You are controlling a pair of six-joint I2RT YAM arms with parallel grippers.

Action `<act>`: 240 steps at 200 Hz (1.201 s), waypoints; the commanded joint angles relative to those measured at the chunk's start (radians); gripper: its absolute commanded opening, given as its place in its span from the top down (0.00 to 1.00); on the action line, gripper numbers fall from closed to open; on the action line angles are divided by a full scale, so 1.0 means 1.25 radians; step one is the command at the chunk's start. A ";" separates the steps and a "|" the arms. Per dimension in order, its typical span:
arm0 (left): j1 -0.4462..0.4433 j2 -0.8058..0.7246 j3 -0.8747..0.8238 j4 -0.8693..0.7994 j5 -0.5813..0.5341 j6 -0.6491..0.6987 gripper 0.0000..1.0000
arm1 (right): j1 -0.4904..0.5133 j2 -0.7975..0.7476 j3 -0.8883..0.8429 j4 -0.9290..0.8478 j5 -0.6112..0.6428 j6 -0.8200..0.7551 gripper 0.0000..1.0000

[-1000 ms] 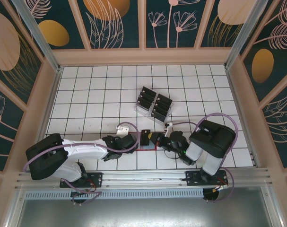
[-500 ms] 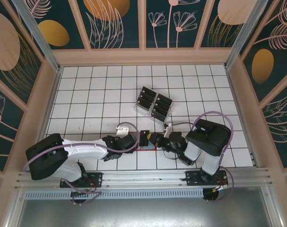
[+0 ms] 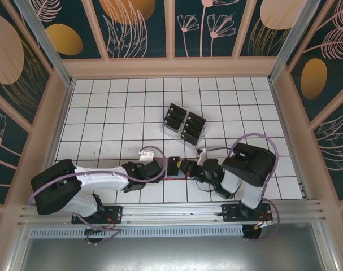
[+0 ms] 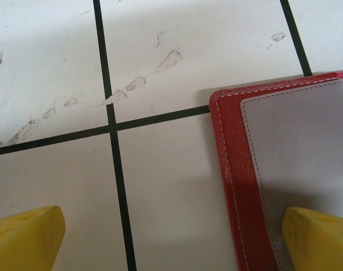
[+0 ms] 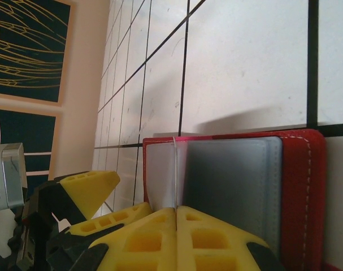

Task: Put the credit cards into the card holder
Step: Insert the credit card into the card slot.

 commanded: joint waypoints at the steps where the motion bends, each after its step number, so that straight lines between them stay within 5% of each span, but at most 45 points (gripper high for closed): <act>1: -0.002 0.003 -0.017 -0.023 -0.003 -0.007 0.01 | 0.007 -0.002 -0.012 0.035 0.029 0.002 1.00; 240: -0.002 -0.004 -0.025 -0.020 -0.003 -0.008 0.02 | 0.023 0.039 0.003 0.054 0.041 0.018 1.00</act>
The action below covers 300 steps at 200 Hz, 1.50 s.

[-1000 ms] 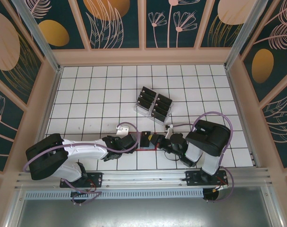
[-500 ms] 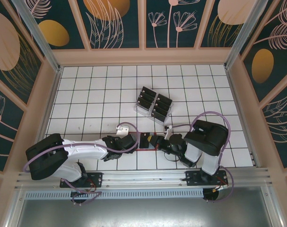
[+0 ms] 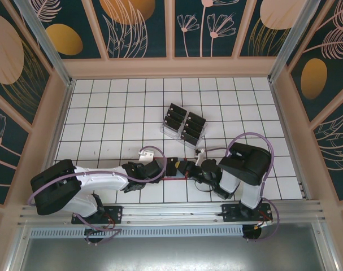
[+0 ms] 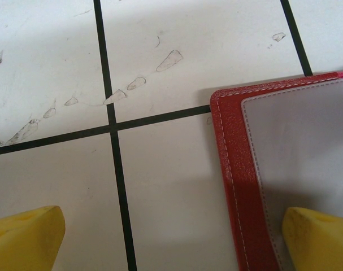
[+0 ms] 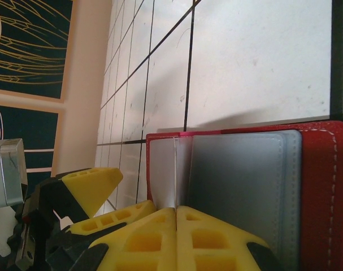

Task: Put the credit cards into the card holder
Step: Insert the credit card into the card slot.

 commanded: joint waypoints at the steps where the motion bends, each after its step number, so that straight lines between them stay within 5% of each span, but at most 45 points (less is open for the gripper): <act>1: -0.002 -0.002 -0.022 -0.025 -0.003 -0.008 0.01 | 0.005 0.010 -0.012 0.034 0.035 0.010 1.00; 300: -0.002 -0.005 -0.024 -0.019 -0.002 -0.006 0.01 | 0.012 0.042 0.003 -0.002 0.003 0.067 1.00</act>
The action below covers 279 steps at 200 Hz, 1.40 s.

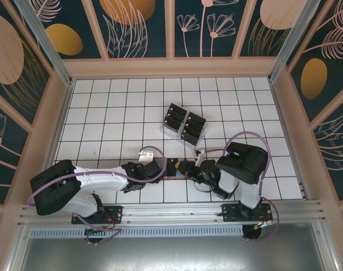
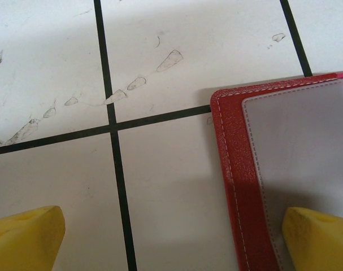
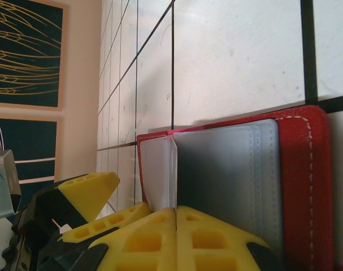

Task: Put the credit cards into the card holder
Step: Insert the credit card into the card slot.

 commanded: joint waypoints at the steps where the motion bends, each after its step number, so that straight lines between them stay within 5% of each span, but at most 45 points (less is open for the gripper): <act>1: -0.002 -0.002 -0.020 -0.023 -0.002 -0.006 0.01 | 0.006 0.015 -0.003 -0.008 -0.005 0.008 1.00; 279: -0.002 0.006 -0.020 -0.008 0.004 -0.009 0.01 | -0.001 0.043 0.043 -0.071 -0.066 0.023 1.00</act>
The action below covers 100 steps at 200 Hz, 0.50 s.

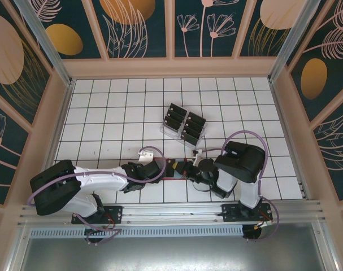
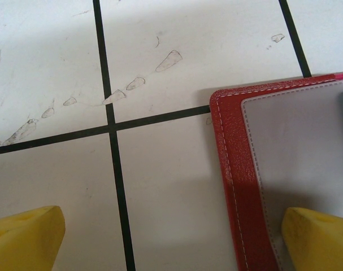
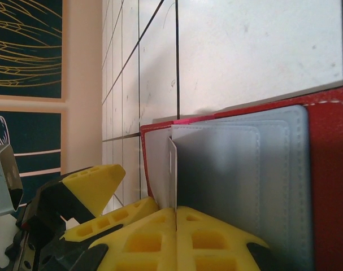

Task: Put the credit cards into the card holder
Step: Insert the credit card into the card slot.

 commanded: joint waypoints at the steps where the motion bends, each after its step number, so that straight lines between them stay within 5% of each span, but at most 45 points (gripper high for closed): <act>1: -0.002 0.007 -0.015 -0.019 0.004 -0.009 0.01 | -0.001 0.019 0.017 -0.072 -0.021 0.001 1.00; 67: -0.002 0.000 -0.014 -0.016 0.005 -0.020 0.01 | -0.013 -0.020 0.045 -0.167 -0.053 -0.020 1.00; 100: -0.002 -0.020 -0.009 -0.026 -0.002 -0.028 0.02 | -0.025 -0.108 0.069 -0.301 -0.054 -0.068 0.85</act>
